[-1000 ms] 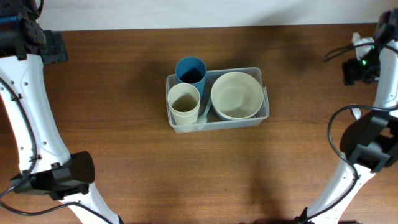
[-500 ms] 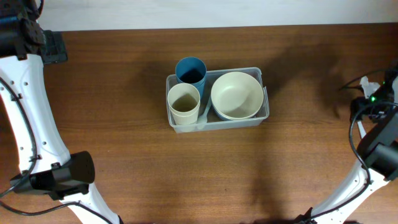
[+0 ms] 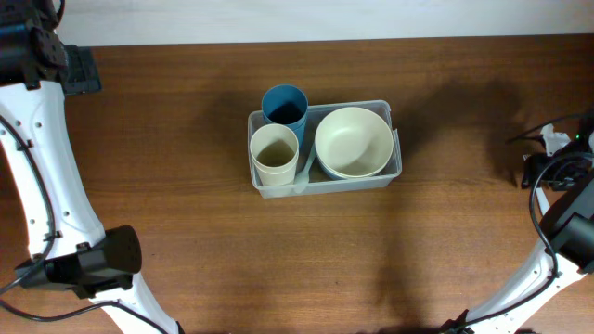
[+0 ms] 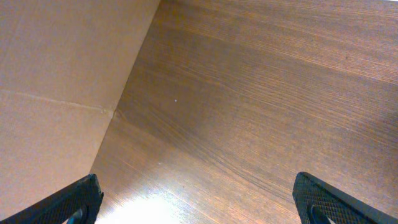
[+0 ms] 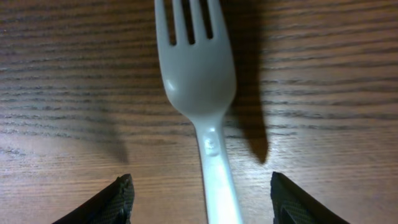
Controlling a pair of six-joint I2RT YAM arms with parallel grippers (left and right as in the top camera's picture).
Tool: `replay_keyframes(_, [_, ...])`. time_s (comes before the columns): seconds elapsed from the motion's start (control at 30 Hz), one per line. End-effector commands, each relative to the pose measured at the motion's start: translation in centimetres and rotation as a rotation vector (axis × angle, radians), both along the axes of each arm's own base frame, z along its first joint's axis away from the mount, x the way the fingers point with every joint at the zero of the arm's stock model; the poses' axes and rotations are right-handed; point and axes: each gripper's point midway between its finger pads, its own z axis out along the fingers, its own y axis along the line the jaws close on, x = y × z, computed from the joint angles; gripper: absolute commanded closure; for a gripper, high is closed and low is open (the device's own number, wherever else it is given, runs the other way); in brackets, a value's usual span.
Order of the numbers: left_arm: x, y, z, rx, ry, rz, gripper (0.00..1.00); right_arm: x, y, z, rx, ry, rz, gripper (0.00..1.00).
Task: Pack container
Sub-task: 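Lower the right gripper over the white fork and grasp it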
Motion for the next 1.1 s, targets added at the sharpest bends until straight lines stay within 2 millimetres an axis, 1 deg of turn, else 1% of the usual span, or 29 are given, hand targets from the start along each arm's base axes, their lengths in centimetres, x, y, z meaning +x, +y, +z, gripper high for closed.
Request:
replay_keyframes(0.0, [-0.1,0.5,0.3,0.009,-0.009,0.015,0.0,-0.2,0.7,-0.8,0.026,0.003,0.014,0.36])
replay_keyframes(0.17, [-0.1,0.5,0.3,0.009,-0.009,0.015,0.0,-0.7,1.0,-1.9,0.031,0.014,0.014,0.39])
replay_keyframes(0.2, [-0.1,0.5,0.3,0.009,-0.009,0.015,0.0,-0.7,1.1,-2.0,0.032,0.015,0.014,0.42])
replay_keyframes(0.3, [-0.1,0.5,0.3,0.009,-0.009,0.015,0.0,-0.8,1.1,-2.1,0.032,0.017,0.014,0.6])
replay_keyframes(0.33, [-0.1,0.5,0.3,0.009,-0.009,0.015,0.0,-0.8,1.0,-2.1,0.027,0.017,0.014,0.69])
replay_keyframes(0.47, [-0.1,0.5,0.3,0.009,-0.009,0.015,0.0,-1.0,0.8,-2.1,0.012,0.028,0.013,0.96])
replay_keyframes(0.67, [-0.1,0.5,0.3,0.009,-0.009,0.015,0.0,-0.9,0.9,-2.0,0.015,0.031,0.01,0.96])
replay_keyframes(0.8, [-0.1,0.5,0.3,0.009,-0.009,0.015,0.0,0.1,1.2,-1.2,0.01,0.015,0.003,0.96])
replay_keyframes(0.93, [-0.1,0.5,0.3,0.009,-0.009,0.015,0.0,2.1,2.0,1.2,0.009,-0.019,0.029,0.96])
replay_keyframes(1.03, [-0.1,0.5,0.3,0.009,-0.009,0.015,0.0,4.1,2.8,4.1,-0.01,-0.047,0.028,0.96])
replay_keyframes(1.07, [-0.1,0.5,0.3,0.009,-0.009,0.015,0.0,4.4,3.0,4.8,-0.013,-0.052,0.032,0.96])
